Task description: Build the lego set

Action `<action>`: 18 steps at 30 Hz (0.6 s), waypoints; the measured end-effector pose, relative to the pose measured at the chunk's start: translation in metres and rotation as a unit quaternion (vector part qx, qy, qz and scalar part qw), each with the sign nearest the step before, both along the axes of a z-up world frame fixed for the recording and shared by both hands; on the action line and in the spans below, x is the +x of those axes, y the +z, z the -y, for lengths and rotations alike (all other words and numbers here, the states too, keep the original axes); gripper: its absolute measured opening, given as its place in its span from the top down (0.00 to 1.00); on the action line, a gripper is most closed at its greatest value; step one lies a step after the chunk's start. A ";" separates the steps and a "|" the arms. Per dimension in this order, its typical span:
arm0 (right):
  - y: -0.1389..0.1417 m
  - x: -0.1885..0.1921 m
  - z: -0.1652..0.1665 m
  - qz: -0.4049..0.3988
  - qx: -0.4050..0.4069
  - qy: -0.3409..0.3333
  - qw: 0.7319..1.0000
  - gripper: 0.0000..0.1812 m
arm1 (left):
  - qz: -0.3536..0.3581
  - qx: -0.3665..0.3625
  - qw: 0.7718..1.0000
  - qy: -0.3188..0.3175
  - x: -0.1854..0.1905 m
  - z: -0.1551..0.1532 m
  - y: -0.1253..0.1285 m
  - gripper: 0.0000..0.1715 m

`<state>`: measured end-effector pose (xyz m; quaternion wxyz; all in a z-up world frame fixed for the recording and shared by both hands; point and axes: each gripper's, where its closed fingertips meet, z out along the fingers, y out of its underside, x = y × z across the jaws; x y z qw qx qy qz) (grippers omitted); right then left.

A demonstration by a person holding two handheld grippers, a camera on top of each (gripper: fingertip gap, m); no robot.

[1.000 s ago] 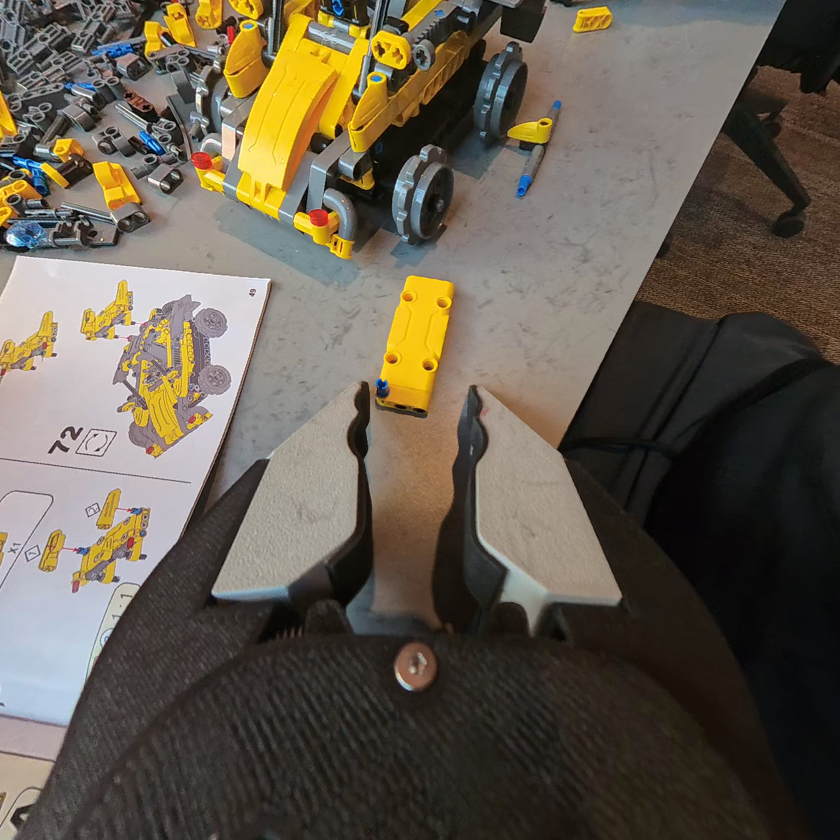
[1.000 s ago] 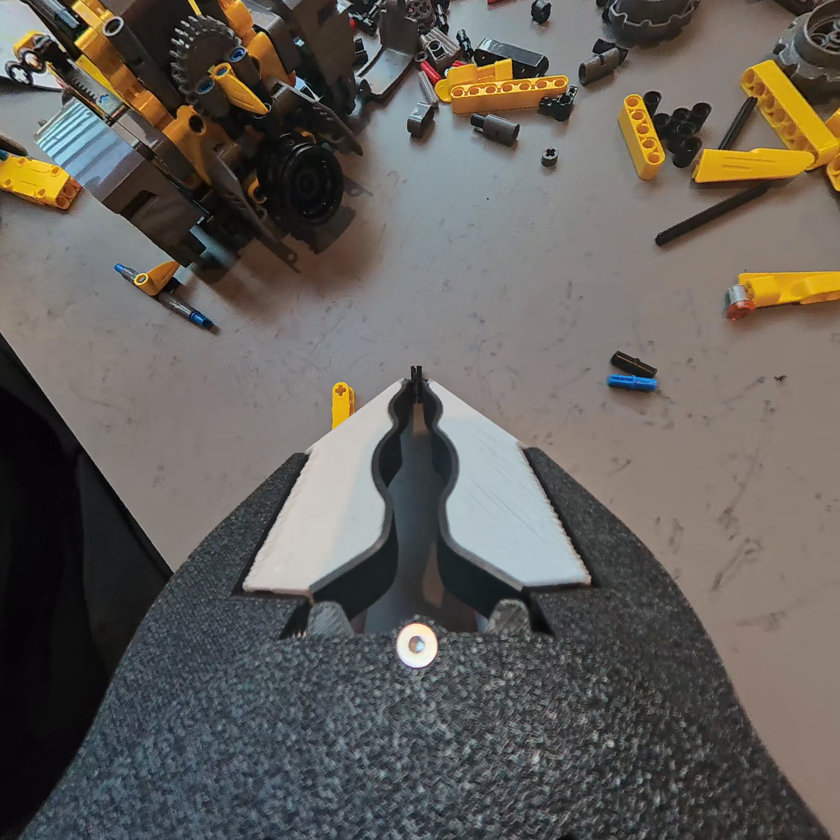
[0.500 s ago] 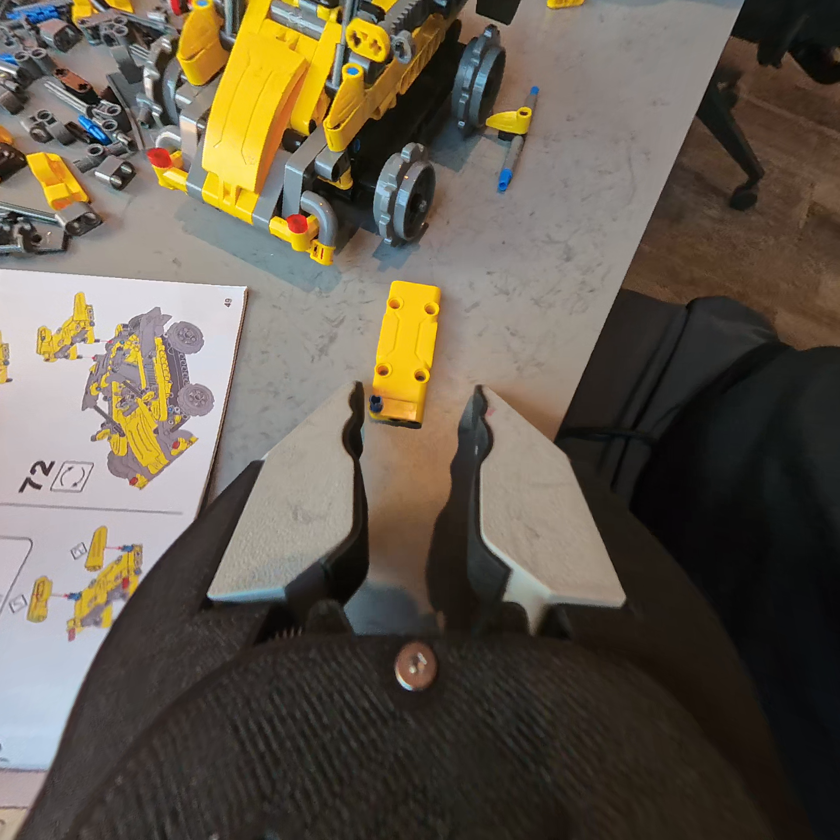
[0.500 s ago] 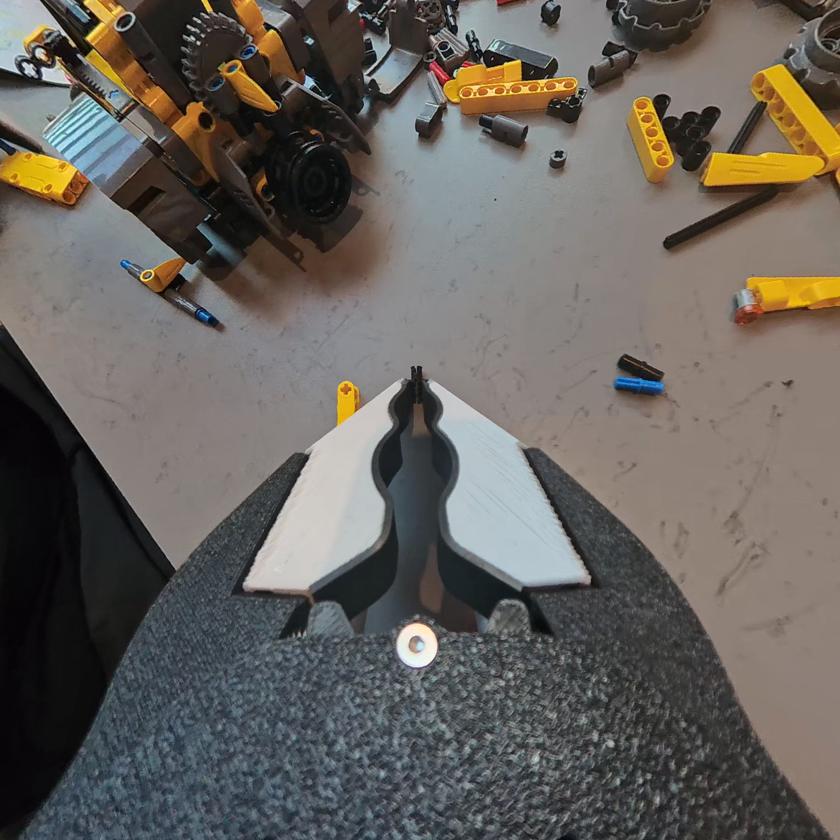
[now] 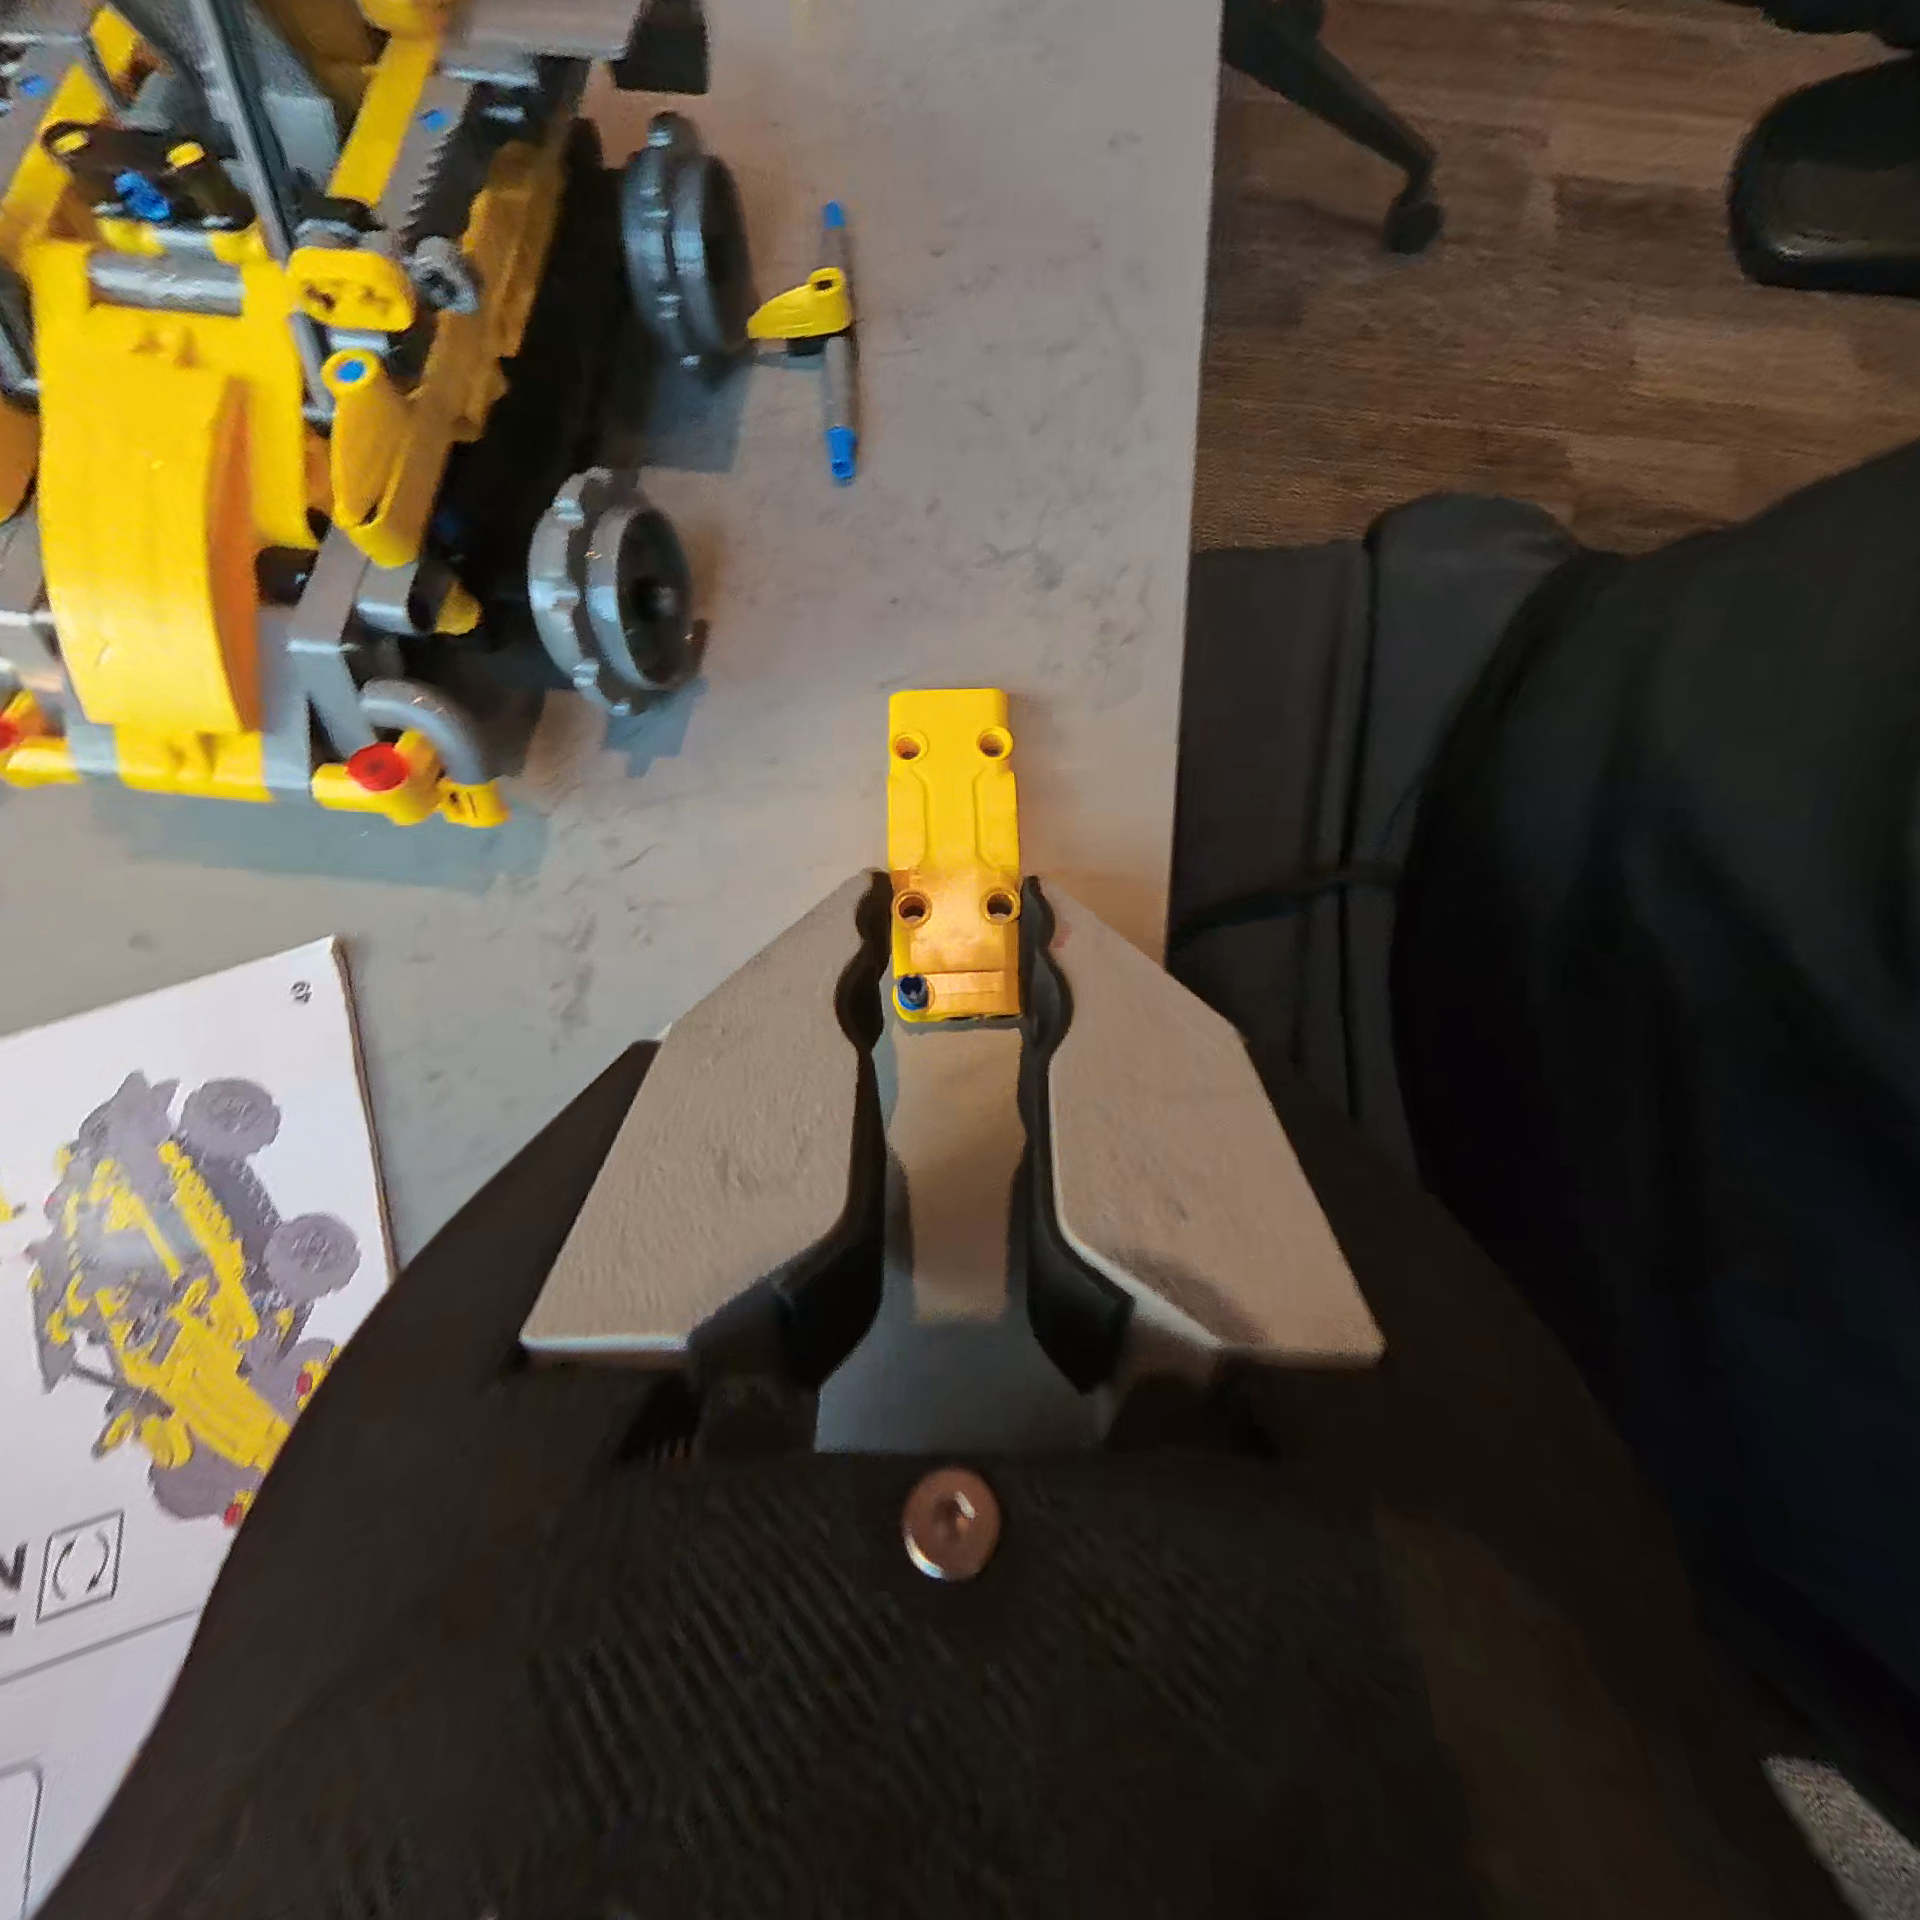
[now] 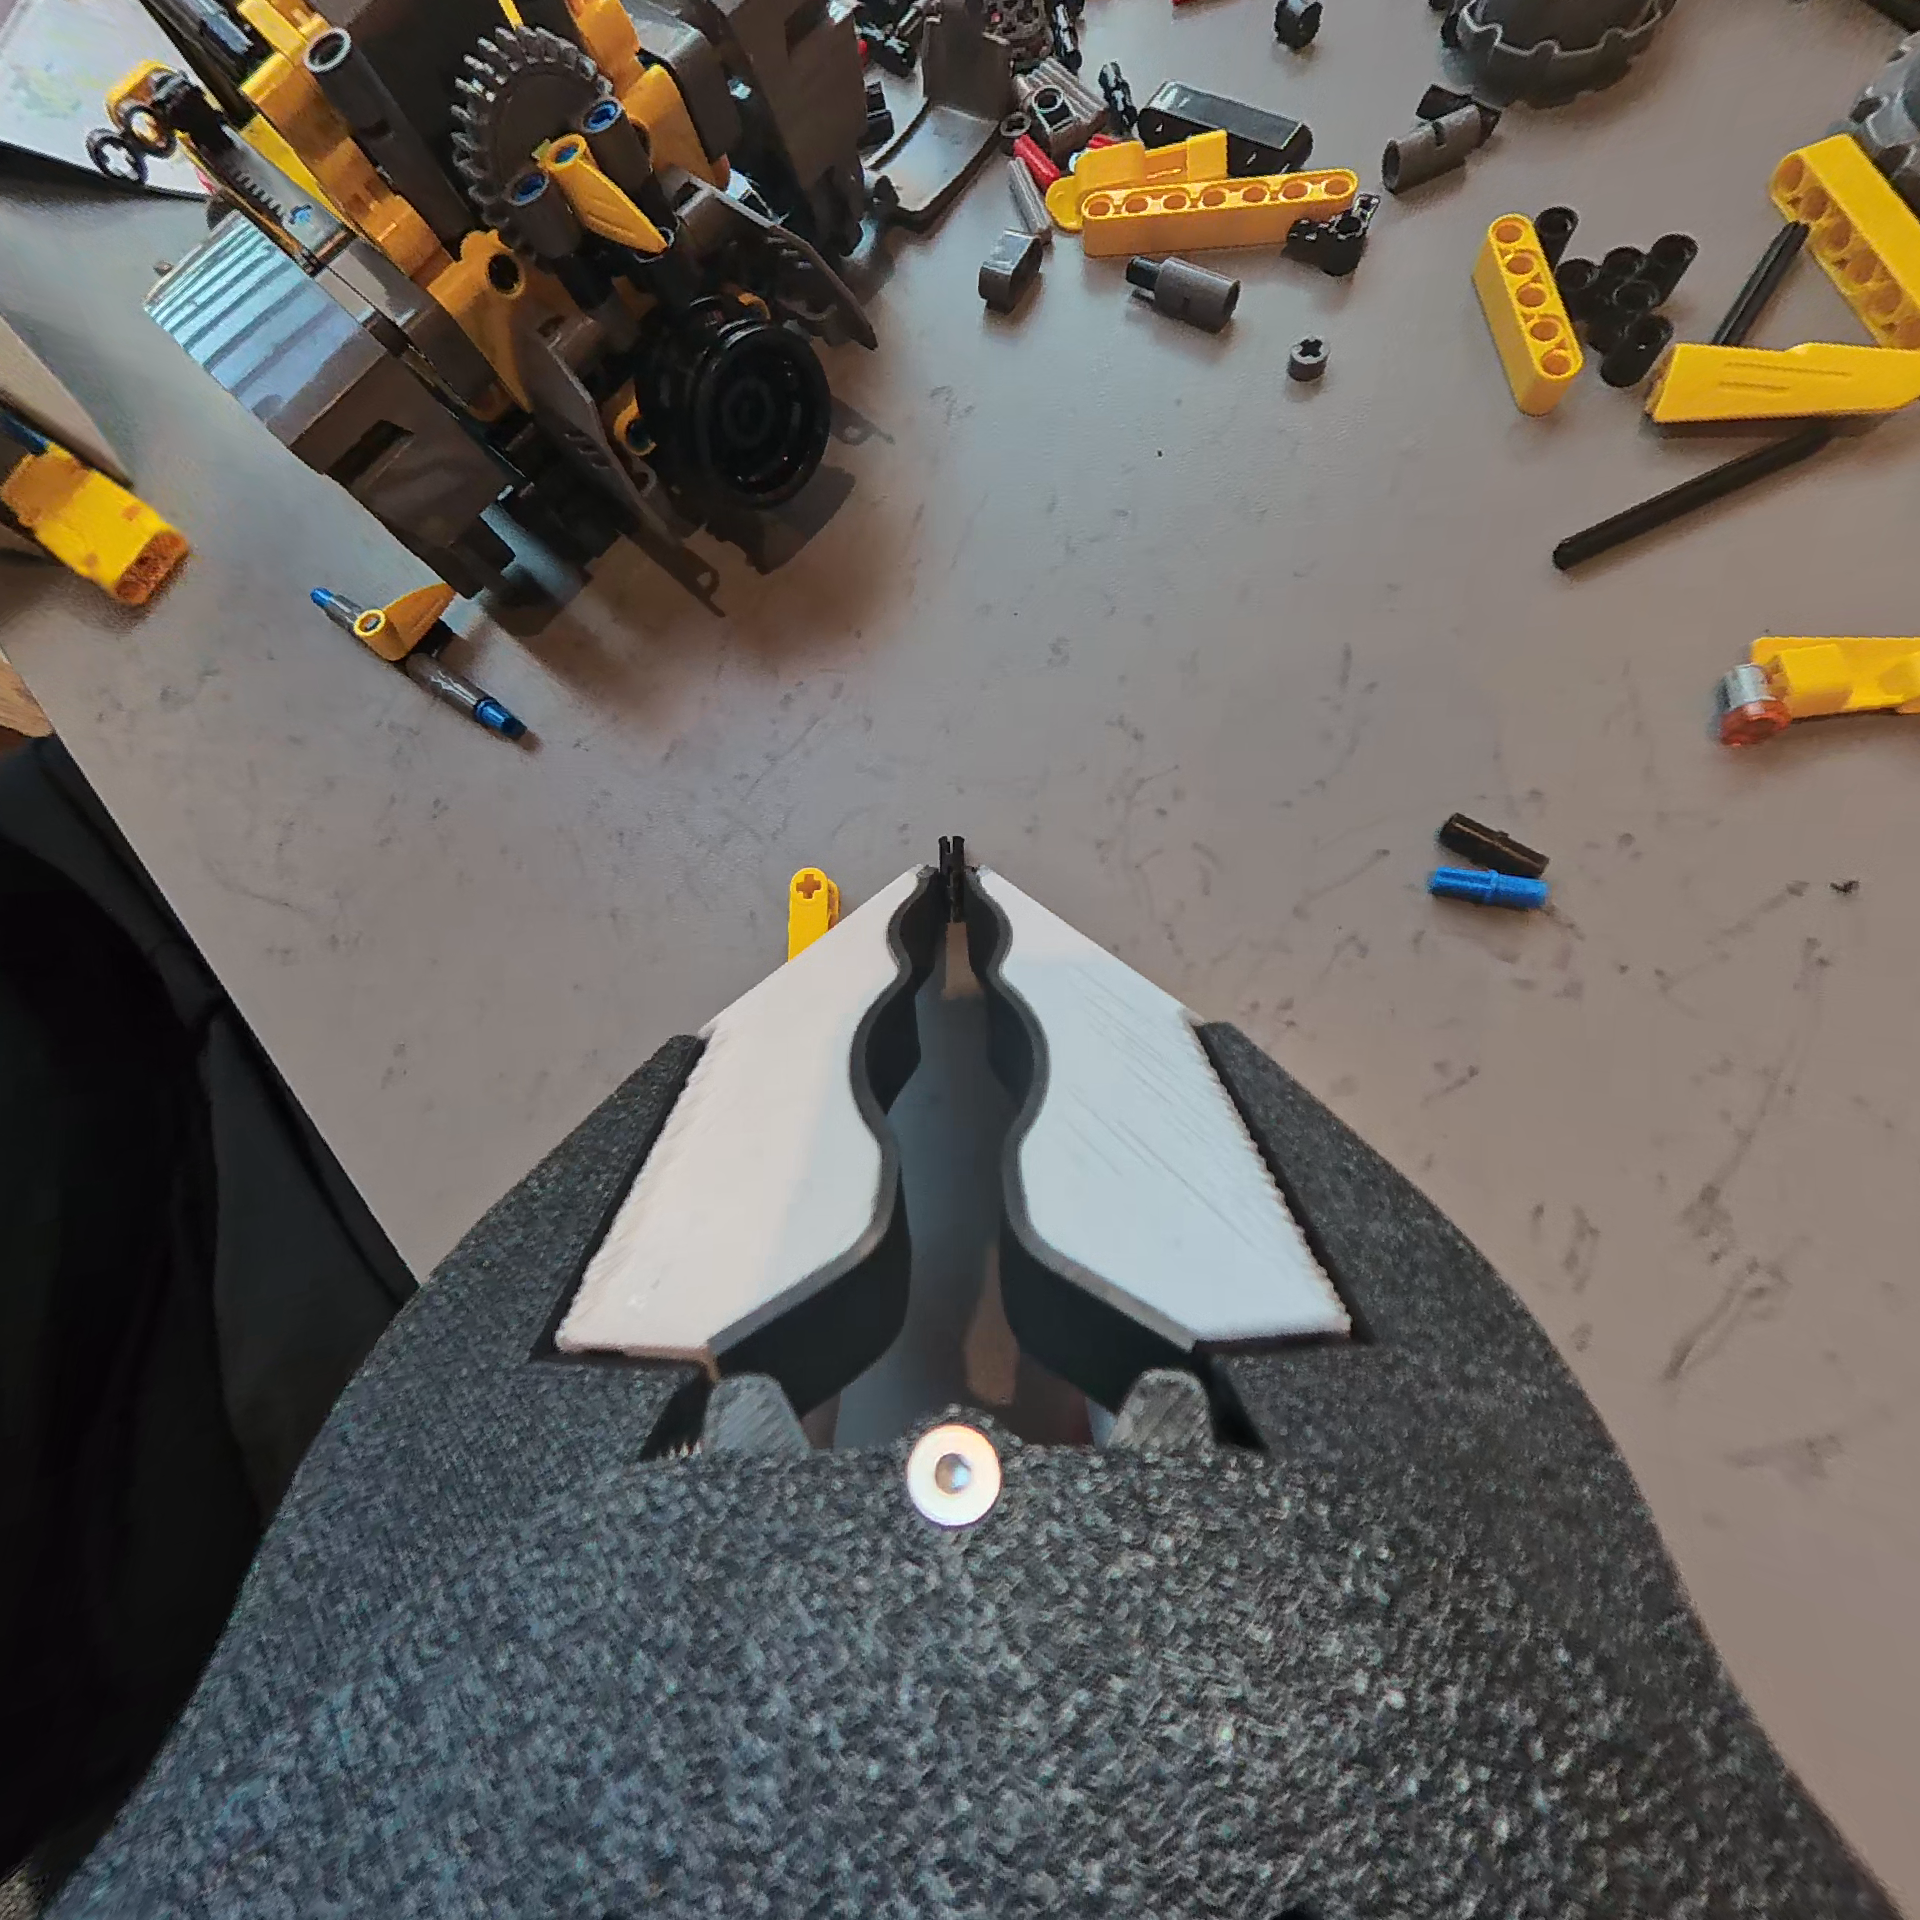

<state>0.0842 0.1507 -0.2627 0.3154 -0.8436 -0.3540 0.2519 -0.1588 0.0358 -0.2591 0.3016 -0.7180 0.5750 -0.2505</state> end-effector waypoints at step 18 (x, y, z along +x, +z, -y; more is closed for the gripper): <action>0.000 0.000 0.000 -0.003 -0.003 -0.002 1.000 0.97 | 0.002 -0.002 1.000 0.001 0.002 0.002 0.000 0.88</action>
